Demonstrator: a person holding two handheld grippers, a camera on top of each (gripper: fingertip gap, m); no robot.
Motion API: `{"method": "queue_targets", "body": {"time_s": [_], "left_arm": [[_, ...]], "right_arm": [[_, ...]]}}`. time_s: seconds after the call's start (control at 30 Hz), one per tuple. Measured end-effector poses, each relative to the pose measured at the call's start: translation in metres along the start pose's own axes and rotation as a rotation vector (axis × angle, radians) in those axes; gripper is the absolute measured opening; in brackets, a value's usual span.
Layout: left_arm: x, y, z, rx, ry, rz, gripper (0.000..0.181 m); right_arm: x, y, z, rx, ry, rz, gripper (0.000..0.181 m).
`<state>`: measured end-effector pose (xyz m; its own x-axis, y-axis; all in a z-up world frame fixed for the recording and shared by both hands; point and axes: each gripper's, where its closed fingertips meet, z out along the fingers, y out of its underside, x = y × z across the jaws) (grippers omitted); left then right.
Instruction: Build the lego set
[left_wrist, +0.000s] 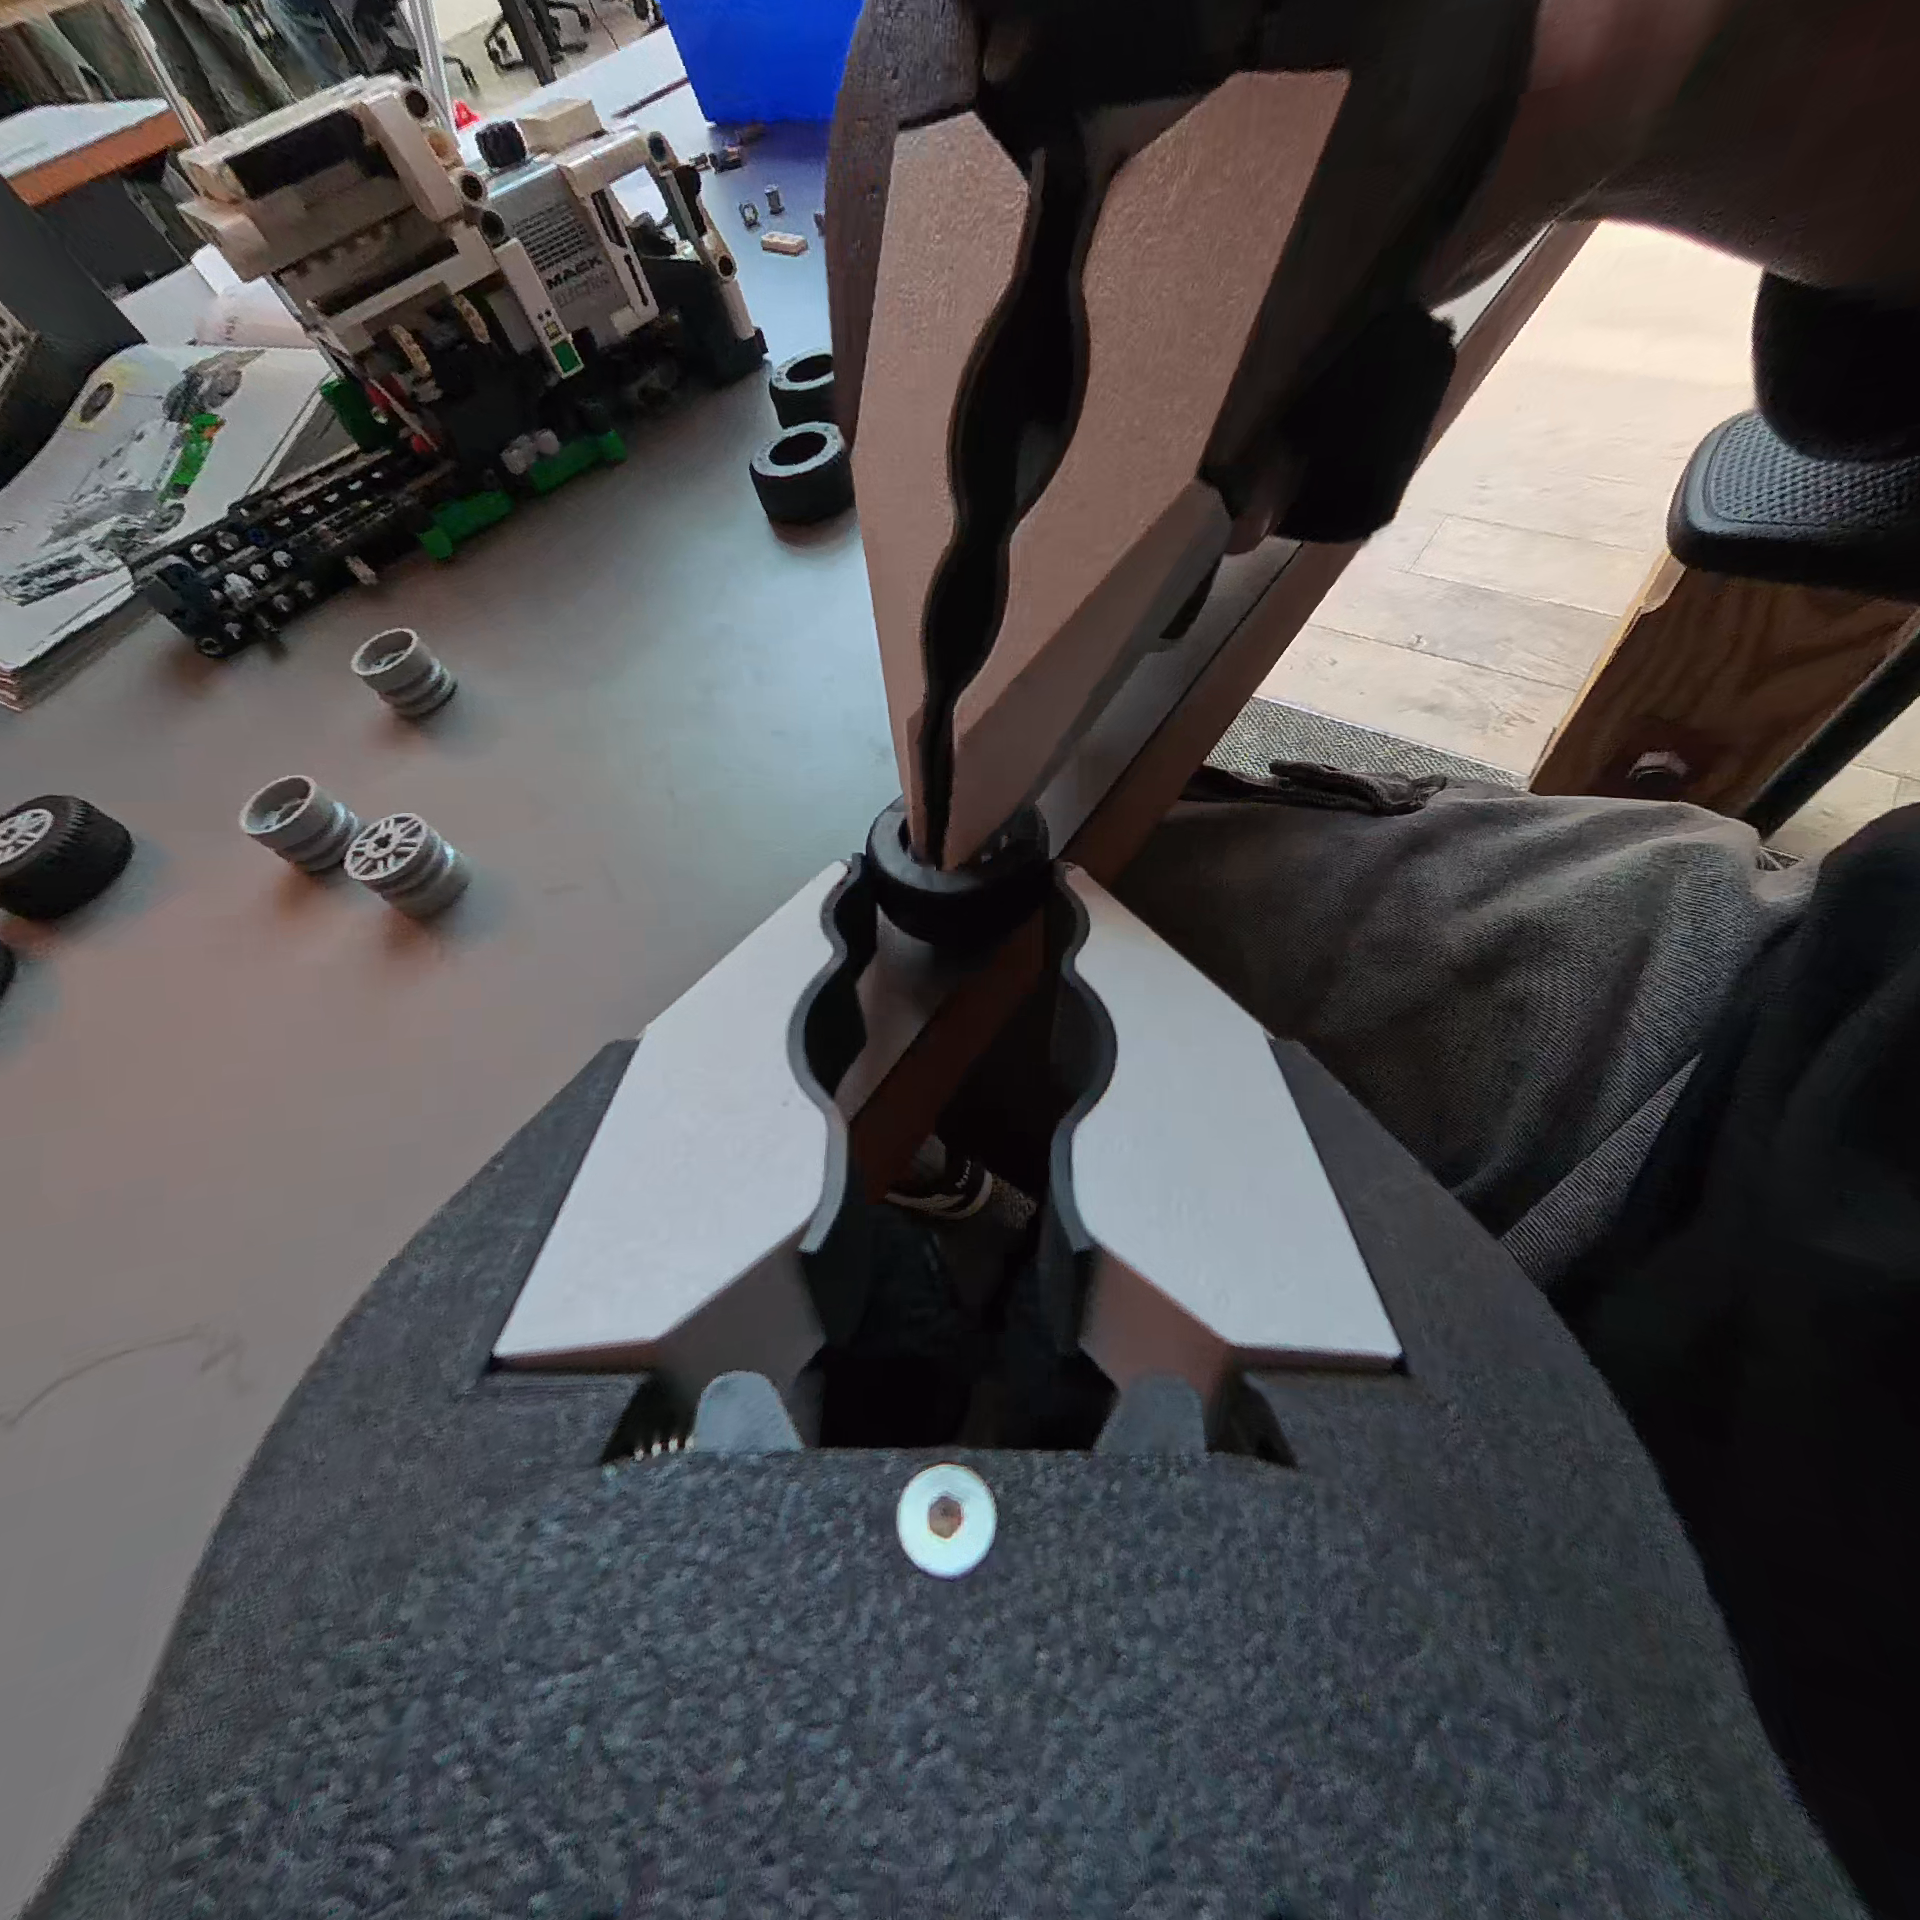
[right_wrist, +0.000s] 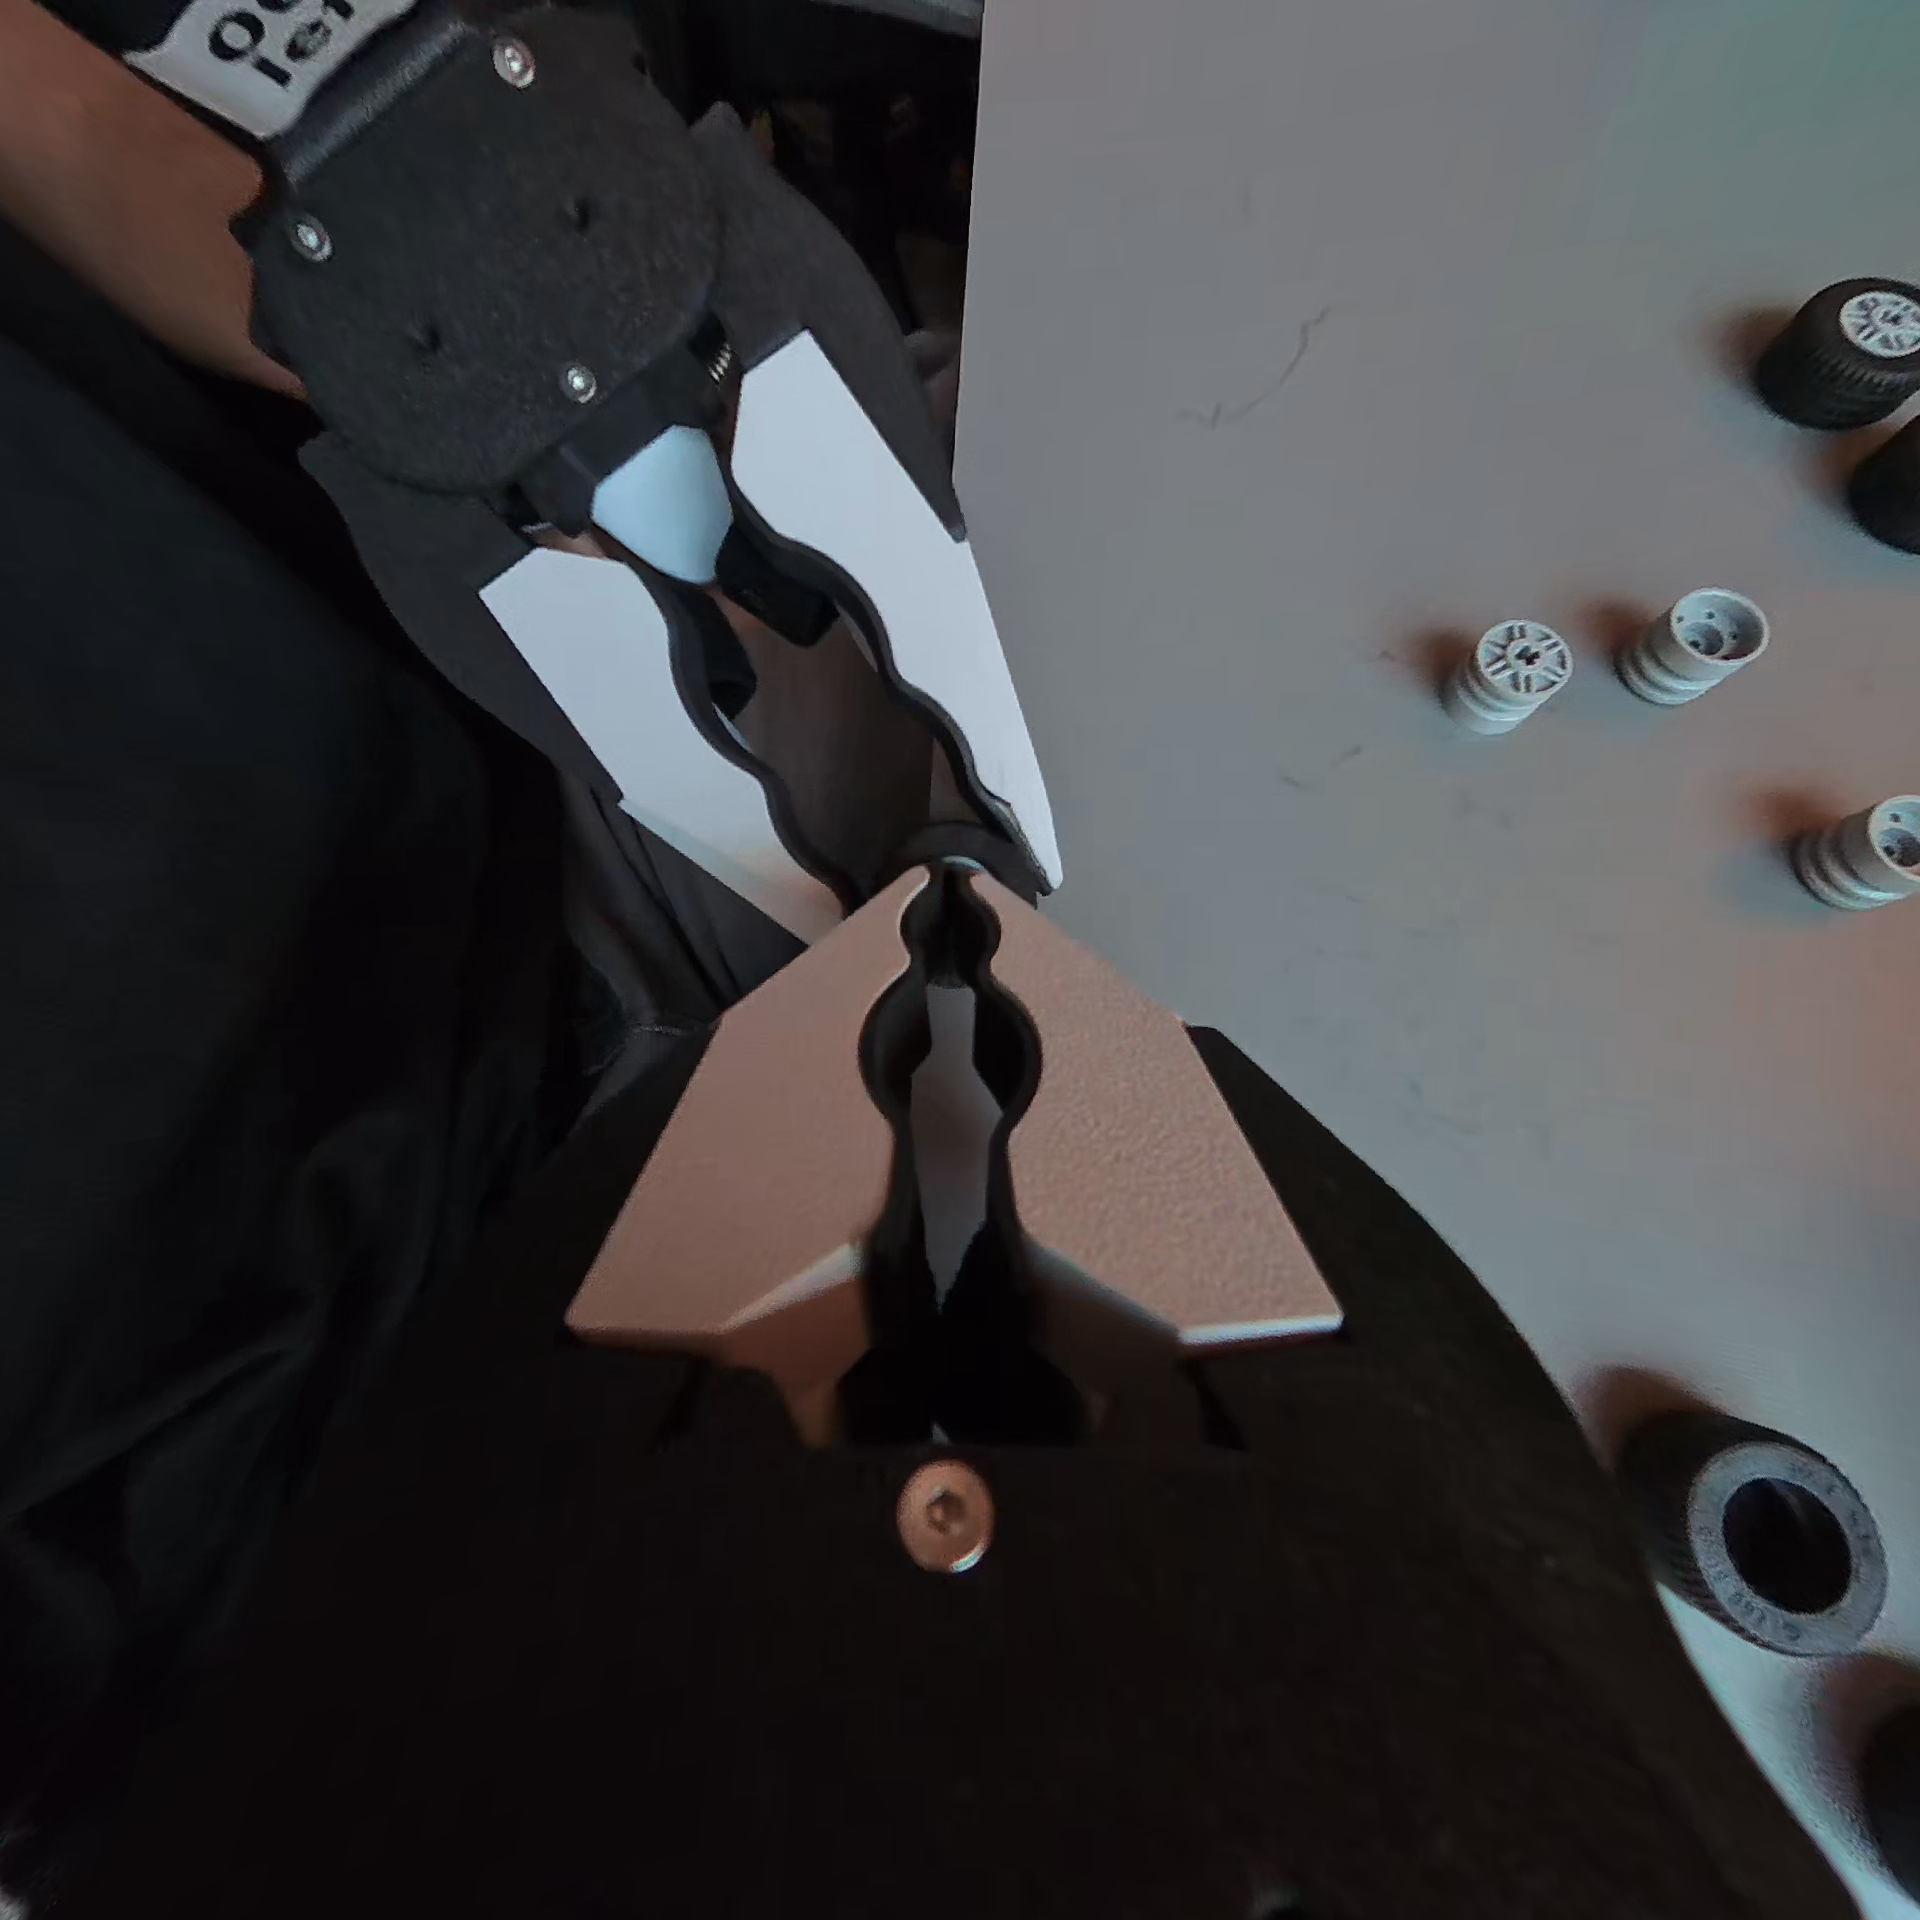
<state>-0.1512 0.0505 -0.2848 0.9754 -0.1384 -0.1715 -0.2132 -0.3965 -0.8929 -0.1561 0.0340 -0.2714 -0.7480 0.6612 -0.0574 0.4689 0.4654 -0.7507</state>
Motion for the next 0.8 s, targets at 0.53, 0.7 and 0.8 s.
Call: {"method": "queue_targets", "body": {"time_s": [0.53, 0.7, 0.8], "left_arm": [[-0.009, -0.053, -0.035, 0.304, -0.238, 0.369, 0.031], [-0.006, -0.049, -0.032, 0.293, -0.051, 0.062, 0.048], [-0.009, -0.057, -0.038, 0.347, 0.126, -0.229, 0.047]], "right_arm": [[-0.015, -0.045, -0.03, 0.445, -0.429, 0.598, 0.017], [0.003, -0.04, -0.033, 0.452, -0.165, 0.42, 0.014], [-0.003, -0.052, -0.039, 0.473, -0.034, 0.216, 0.015]]}}
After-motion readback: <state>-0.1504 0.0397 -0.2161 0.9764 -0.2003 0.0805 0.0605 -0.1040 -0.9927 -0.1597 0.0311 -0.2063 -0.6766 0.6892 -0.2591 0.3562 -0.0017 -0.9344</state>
